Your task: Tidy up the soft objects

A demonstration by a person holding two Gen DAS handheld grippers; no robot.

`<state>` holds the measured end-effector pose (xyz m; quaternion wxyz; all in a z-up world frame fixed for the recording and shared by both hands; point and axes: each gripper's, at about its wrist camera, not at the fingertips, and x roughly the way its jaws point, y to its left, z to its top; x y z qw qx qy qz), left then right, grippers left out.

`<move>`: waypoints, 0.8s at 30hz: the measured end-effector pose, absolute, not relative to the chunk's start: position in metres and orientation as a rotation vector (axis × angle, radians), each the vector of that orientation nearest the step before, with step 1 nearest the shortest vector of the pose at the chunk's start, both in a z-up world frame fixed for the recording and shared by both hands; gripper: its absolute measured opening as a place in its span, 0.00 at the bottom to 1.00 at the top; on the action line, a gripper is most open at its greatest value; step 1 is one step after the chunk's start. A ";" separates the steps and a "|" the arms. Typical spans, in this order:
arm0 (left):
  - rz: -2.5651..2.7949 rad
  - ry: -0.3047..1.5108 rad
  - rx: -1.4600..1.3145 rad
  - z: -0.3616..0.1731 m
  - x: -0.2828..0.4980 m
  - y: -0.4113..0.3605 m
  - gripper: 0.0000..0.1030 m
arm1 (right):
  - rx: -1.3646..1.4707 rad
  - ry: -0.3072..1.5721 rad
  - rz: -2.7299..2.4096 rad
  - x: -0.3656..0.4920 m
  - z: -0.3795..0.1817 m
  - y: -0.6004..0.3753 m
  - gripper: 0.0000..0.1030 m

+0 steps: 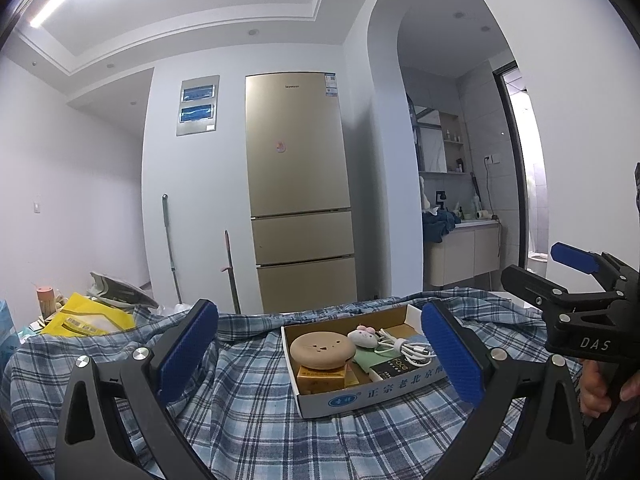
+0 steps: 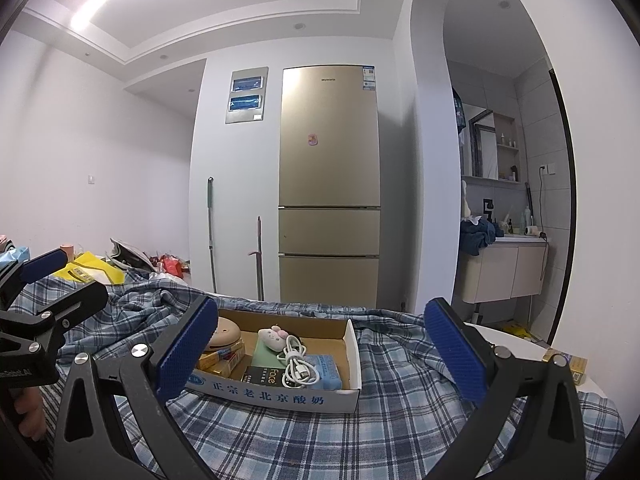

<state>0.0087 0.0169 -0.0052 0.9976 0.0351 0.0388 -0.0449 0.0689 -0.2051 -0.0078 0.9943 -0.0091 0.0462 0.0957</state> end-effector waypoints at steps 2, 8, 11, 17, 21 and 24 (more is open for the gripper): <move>-0.089 0.078 0.071 -0.005 0.009 0.017 1.00 | -0.018 0.094 0.192 0.069 -0.008 -0.205 1.00; -0.089 0.077 0.071 -0.005 0.009 0.017 1.00 | -0.022 0.098 0.186 0.069 -0.008 -0.204 1.00; -0.089 0.077 0.070 -0.005 0.009 0.017 1.00 | -0.022 0.103 0.187 0.069 -0.007 -0.205 1.00; -0.088 0.078 0.071 -0.006 0.009 0.017 1.00 | -0.025 0.097 0.186 0.070 -0.007 -0.206 1.00; -0.089 0.077 0.073 -0.006 0.009 0.017 1.00 | -0.022 0.107 0.186 0.071 -0.007 -0.207 1.00; -0.088 0.079 0.071 -0.006 0.009 0.017 1.00 | -0.018 0.108 0.184 0.071 -0.007 -0.208 1.00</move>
